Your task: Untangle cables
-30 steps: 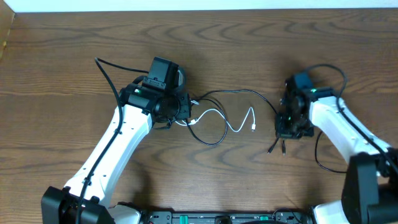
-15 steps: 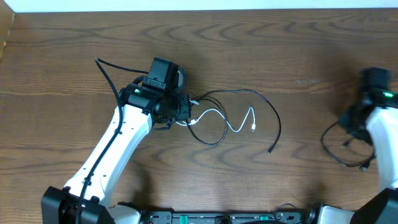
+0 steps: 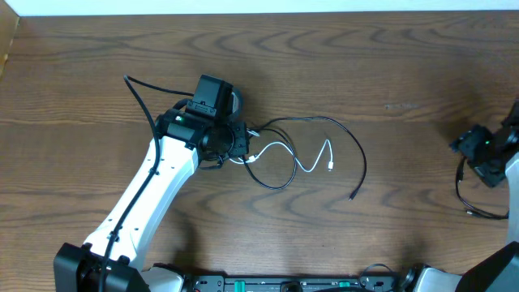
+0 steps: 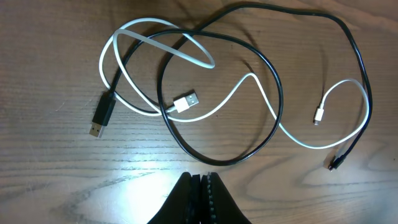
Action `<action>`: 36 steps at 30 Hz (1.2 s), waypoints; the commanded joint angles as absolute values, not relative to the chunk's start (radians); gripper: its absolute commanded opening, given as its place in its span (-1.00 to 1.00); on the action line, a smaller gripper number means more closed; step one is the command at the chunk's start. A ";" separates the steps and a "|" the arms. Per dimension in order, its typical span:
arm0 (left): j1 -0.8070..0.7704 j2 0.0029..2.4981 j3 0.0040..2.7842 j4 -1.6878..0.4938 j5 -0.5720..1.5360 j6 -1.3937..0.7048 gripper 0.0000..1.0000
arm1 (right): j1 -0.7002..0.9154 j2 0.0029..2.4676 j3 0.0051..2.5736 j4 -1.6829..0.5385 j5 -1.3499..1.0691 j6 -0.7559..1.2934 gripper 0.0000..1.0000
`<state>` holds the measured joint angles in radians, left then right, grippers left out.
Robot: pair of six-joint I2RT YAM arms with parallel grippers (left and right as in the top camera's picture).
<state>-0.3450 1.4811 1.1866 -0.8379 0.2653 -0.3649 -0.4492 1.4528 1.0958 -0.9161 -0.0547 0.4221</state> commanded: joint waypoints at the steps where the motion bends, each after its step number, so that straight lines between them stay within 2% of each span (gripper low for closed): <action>1: -0.345 1.490 1.182 -0.840 0.277 -0.356 -0.85 | -0.384 1.440 1.091 -0.940 -0.220 0.308 0.28; 4: -0.345 1.490 1.182 -0.840 0.277 -0.356 -0.85 | -0.316 1.445 1.080 -0.933 -0.262 0.235 0.29; 6: -0.345 1.490 1.182 -0.840 0.277 -0.356 -0.85 | -0.264 1.453 1.073 -0.923 -0.261 0.198 0.42; 8: -0.345 1.490 1.182 -0.840 0.277 -0.356 -0.85 | -0.218 1.460 1.063 -0.907 -0.261 0.185 0.46; 24: -0.345 1.490 1.182 -0.840 0.277 -0.356 -0.85 | 0.090 1.539 0.890 -0.646 -0.275 0.184 0.43; 30: -0.345 1.490 1.182 -0.840 0.277 -0.356 -0.84 | 0.218 1.543 0.882 -0.562 -0.424 0.171 0.48; 36: -0.345 1.490 1.182 -0.840 0.277 -0.356 -0.85 | 0.309 1.543 0.882 -0.395 -0.566 0.367 0.41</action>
